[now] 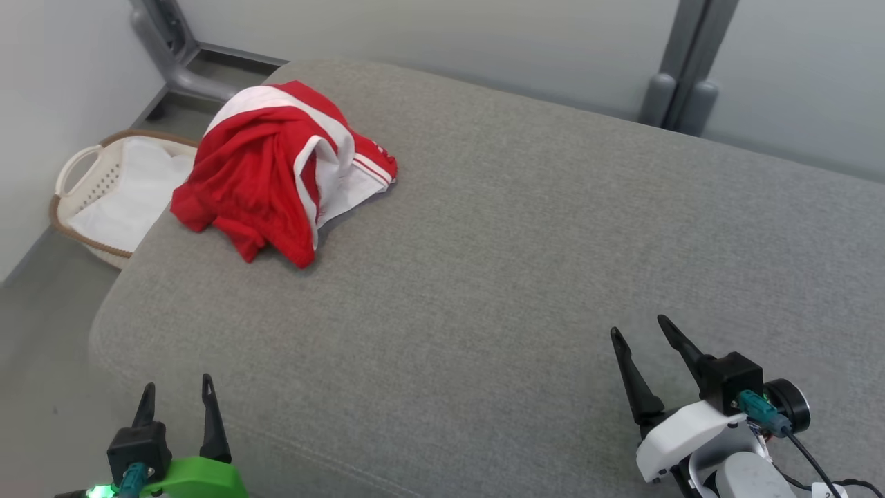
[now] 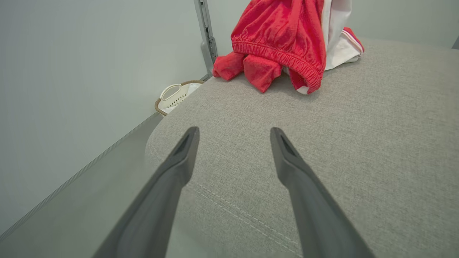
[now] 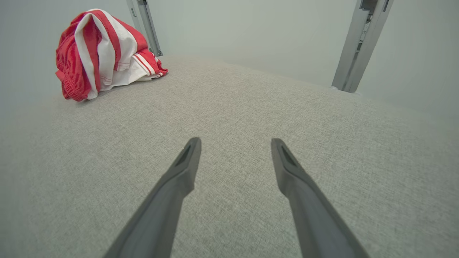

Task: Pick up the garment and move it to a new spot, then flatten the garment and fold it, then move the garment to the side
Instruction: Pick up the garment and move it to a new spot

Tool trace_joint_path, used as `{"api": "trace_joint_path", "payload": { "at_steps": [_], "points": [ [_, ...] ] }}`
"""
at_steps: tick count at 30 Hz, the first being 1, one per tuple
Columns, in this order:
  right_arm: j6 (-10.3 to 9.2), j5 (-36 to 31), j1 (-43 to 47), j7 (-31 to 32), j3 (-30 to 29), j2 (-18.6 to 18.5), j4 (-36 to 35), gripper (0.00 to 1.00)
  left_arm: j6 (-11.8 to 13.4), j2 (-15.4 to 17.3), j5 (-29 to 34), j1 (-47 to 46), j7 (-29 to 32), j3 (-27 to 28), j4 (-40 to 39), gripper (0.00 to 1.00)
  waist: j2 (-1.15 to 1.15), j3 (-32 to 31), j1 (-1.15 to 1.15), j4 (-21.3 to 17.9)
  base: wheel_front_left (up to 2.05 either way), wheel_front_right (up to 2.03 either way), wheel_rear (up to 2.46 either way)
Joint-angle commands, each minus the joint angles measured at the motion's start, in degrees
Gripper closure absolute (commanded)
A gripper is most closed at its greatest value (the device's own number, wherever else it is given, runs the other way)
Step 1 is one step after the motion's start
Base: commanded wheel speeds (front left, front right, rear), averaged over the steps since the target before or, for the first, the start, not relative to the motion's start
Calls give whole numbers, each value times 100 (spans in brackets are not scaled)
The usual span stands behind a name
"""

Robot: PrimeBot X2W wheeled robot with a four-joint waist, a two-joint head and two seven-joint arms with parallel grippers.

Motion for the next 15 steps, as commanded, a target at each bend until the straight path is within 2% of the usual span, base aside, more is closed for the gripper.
{"api": "trace_joint_path", "payload": {
  "at_steps": [1,7,15],
  "points": [
    [-6,18,-49,-28,16,-37,22,0,-21,-35,-46,93,-2,60,8,0,0,66,0,335,0,0,0],
    [-6,8,-39,-28,35,-37,-13,0,-128,-70,-102,63,-2,237,123,0,0,145,0,253,0,0,0],
    [-6,-210,-167,-28,-51,-36,-46,0,-467,-72,-223,-519,-2,376,284,0,0,611,0,-116,0,0,0]
  ]
}}
